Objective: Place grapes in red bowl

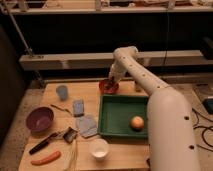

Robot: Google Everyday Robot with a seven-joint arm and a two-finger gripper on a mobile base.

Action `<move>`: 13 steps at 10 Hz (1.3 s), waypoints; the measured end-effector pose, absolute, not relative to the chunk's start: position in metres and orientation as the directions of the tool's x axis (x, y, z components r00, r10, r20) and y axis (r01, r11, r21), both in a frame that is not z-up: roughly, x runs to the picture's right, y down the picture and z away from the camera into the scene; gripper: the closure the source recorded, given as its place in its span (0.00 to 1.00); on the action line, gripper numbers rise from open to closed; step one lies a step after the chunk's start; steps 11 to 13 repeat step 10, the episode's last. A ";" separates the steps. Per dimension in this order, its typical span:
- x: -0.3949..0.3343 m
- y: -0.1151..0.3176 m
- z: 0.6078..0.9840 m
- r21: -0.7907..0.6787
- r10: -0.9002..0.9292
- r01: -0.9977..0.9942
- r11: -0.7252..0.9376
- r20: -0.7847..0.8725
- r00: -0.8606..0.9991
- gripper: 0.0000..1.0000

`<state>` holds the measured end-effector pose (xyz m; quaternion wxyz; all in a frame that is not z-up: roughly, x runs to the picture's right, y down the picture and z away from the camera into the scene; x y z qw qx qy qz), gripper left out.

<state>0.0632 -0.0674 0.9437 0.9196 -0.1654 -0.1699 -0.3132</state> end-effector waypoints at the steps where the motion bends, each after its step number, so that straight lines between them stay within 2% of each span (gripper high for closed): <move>1: 0.064 -0.066 0.946 -0.200 -0.513 0.623 0.757 0.410 0.754 0.38; 3: 0.067 -0.066 0.949 -0.195 -0.494 0.607 0.770 0.420 0.761 0.22; 4: 0.067 -0.065 0.949 -0.184 -0.480 0.606 0.774 0.452 0.751 0.20; 13: 0.071 -0.066 0.948 -0.166 -0.463 0.601 0.782 0.491 0.738 0.20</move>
